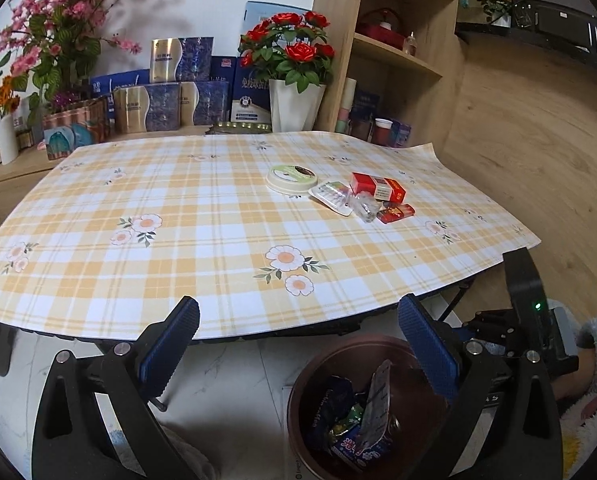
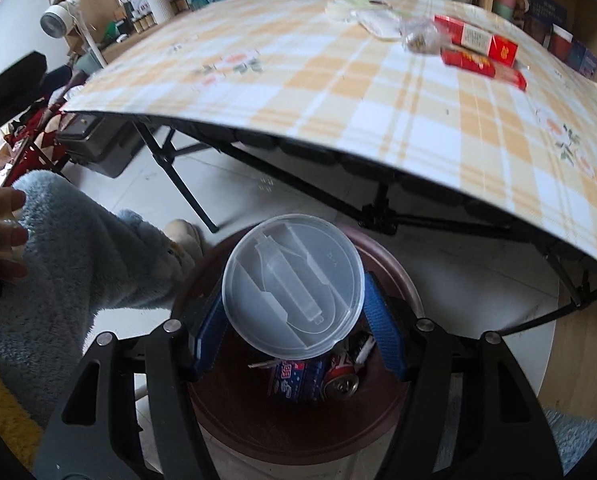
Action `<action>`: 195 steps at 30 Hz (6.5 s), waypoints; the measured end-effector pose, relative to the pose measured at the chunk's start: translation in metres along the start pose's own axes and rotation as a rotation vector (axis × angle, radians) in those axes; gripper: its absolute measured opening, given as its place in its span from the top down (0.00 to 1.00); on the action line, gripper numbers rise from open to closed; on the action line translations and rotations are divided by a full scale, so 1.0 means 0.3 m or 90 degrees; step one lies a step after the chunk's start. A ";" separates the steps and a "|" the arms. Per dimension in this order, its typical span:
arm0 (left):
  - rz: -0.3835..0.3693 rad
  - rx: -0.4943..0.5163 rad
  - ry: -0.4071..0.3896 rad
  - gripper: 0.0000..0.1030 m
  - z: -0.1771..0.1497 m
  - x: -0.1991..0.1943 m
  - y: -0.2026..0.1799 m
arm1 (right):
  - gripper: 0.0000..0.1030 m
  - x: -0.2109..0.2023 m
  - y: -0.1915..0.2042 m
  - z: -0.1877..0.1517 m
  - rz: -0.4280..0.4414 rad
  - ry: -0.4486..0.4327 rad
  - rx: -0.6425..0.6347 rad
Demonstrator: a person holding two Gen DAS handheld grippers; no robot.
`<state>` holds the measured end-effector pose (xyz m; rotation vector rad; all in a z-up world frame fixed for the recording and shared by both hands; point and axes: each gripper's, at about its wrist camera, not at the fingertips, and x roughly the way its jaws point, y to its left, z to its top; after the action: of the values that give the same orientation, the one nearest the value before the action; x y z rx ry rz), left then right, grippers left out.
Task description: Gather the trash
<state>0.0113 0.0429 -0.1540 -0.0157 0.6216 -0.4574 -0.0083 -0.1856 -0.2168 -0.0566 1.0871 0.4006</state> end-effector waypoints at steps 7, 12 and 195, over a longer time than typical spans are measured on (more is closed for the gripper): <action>-0.004 0.009 0.014 0.06 -0.008 0.021 -0.011 | 0.37 0.007 0.010 -0.015 -0.006 0.008 -0.006; 0.007 -0.008 0.016 0.06 -0.008 0.027 0.010 | 0.37 0.009 0.011 -0.012 -0.005 0.007 -0.006; 0.049 -0.067 0.180 0.20 0.562 0.681 0.047 | 0.13 -0.310 -0.520 0.322 -0.146 -0.219 0.244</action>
<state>0.2587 -0.0503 -0.1324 -0.0269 0.9206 -0.3537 0.0903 -0.3340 -0.1139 0.2190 0.7900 -0.0108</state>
